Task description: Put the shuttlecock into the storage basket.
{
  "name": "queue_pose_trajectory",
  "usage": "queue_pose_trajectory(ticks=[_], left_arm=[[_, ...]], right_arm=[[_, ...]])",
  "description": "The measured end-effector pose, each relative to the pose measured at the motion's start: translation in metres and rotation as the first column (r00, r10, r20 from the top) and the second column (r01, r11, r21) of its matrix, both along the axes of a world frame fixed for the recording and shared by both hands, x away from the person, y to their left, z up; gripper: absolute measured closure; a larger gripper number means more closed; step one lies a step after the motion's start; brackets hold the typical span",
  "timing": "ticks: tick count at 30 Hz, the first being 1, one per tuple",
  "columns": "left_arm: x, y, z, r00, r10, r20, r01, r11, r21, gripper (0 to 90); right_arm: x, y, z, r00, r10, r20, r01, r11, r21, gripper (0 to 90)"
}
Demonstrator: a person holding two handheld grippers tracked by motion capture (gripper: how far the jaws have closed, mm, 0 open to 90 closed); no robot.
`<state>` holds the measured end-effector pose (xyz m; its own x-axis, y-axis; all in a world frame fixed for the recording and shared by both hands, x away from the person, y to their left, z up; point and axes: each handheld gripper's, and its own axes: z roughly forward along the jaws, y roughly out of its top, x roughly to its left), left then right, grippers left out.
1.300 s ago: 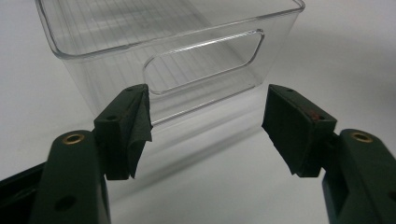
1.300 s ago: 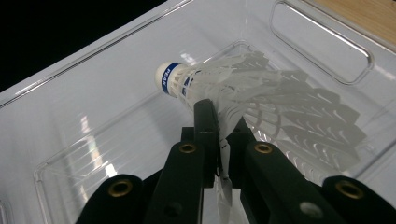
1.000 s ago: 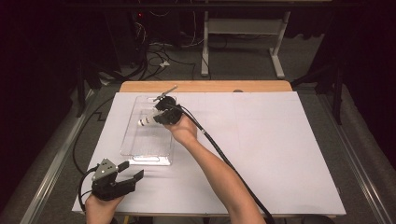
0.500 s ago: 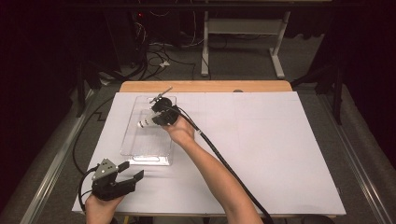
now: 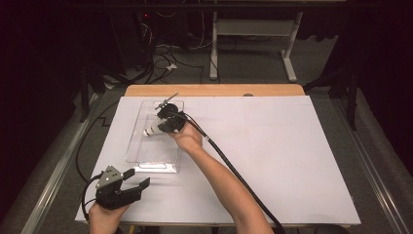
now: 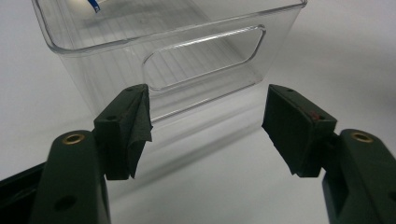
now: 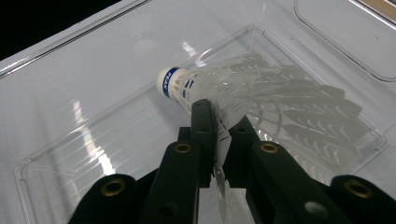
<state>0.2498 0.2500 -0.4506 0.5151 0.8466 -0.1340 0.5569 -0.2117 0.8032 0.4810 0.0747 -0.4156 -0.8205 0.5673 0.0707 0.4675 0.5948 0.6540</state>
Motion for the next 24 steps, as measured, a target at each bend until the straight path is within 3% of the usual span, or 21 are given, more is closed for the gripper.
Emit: queue_pose_trajectory(ticks=[10, 24], left_arm=[[0.0, 0.0, 0.0, 1.0, 0.001, 0.0, -0.001, 1.0, -0.001, 33.2], [0.0, 0.0, 0.0, 1.0, 0.001, -0.001, -0.001, 1.0, -0.001, 33.3]], right_arm=[[0.002, -0.001, 0.001, 0.9994, 0.009, -0.034, -0.008, 0.9997, 0.023, 69.8], [0.006, -0.012, 0.002, 0.9956, -0.004, -0.094, 0.007, 0.9996, 0.028, 60.9]])
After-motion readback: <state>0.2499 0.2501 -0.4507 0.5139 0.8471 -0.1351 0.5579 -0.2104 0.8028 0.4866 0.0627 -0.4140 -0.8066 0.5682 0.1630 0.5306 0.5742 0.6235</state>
